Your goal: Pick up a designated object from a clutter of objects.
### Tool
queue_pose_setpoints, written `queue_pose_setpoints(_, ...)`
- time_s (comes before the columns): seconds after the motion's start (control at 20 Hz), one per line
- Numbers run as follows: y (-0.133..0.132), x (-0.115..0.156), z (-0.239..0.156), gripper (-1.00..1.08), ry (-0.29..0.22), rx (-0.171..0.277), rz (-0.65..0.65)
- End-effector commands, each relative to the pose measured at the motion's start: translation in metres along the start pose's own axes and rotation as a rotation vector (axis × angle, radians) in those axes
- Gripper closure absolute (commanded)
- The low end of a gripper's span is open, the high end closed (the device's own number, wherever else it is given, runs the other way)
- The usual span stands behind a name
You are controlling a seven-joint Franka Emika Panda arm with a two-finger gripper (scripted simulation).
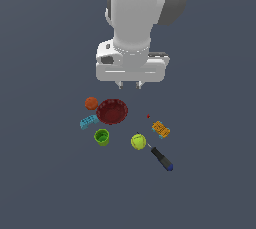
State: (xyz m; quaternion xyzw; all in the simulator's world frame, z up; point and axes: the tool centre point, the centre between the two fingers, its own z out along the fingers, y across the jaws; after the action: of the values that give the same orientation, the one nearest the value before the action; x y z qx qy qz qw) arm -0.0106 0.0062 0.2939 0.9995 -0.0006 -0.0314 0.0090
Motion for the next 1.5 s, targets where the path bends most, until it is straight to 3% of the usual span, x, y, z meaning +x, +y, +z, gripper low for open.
queue_pose_setpoints(0.0, 0.002, 0.000, 0.004, -0.20, -0.001, -0.015, 0.013)
queue_pose_setpoints(0.3, 0.008, 0.002, 0.020, -0.20, 0.000, -0.075, 0.061)
queue_pose_setpoints(0.7, 0.019, 0.004, 0.052, -0.20, 0.020, -0.190, 0.146)
queue_pose_setpoints(1.45, 0.027, 0.004, 0.114, -0.20, 0.111, -0.369, 0.265)
